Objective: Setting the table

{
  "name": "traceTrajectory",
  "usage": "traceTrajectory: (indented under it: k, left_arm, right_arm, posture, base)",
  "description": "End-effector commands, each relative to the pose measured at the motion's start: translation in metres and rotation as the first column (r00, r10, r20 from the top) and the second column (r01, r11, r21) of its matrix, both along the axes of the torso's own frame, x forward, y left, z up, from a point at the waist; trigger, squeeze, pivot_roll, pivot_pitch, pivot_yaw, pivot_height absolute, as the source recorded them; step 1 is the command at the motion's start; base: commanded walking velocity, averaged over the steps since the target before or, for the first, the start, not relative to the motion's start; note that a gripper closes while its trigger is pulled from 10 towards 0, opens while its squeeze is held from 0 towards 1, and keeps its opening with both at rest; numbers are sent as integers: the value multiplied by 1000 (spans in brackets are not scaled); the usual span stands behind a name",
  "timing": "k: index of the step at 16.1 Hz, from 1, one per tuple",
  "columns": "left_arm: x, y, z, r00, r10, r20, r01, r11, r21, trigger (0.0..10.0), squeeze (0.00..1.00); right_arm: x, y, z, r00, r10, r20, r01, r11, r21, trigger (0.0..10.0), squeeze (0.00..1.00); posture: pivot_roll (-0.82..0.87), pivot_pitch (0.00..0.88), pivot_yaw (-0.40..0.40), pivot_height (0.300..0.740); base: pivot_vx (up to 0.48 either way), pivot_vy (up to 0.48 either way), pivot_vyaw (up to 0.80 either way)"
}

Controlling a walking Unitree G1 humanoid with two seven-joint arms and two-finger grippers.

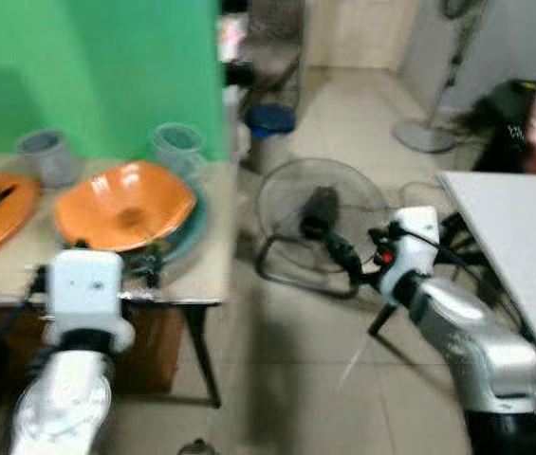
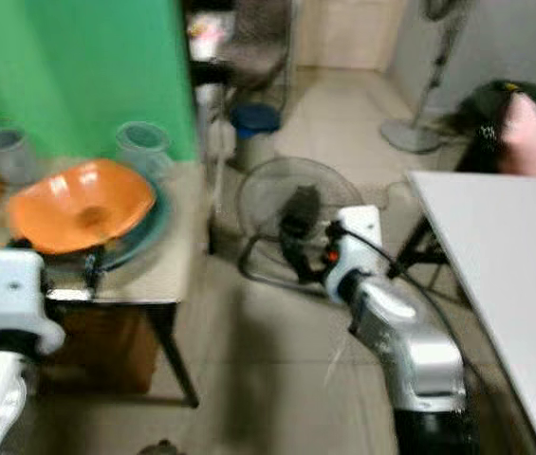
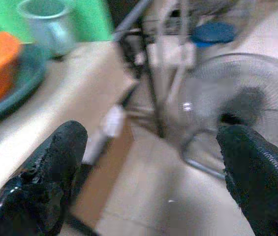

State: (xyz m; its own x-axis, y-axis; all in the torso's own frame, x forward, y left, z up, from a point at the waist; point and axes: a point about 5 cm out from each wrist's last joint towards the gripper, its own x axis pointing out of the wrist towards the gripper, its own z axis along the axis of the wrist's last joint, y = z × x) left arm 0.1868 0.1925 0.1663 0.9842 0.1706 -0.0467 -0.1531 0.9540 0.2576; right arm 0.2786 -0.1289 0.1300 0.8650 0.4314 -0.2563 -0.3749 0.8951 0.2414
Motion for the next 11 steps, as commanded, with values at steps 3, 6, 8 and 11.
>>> traceTrajectory:
  k: [3, 6, 8, 11]
  left_arm:
    - [3, 0, 0, 999, -34, -13, 34, 999, 4, 10000, 0]
    - [10, -3, 3, 995, -100, -15, 100, 994, 31, 10000, 0]
    - [18, -5, 5, 990, -143, -7, 144, 989, 30, 10000, 0]
    - [33, -13, 5, 981, -192, 16, 192, 981, -5, 10000, 0]
  right_arm:
    - [0, -5, 4, 999, -37, 28, 38, 998, -50, 10000, 0]
    - [1, -4, 8, 994, -85, 73, 90, 993, -70, 10000, 0]
    - [1, -9, 10, 986, -148, 81, 151, 988, -33, 10000, 0]
    - [-5, -23, 12, 957, -254, 138, 257, 966, -4, 10000, 0]
  posture:
    - [19, 43, -37, 740]
    - [18, 43, -15, 740]
    - [6, 43, 4, 740]
    - [-32, 44, 43, 740]
  base:
    - [0, 480, 0]
    - [0, 480, 0]
    - [0, 480, 0]
    - [0, 464, 0]
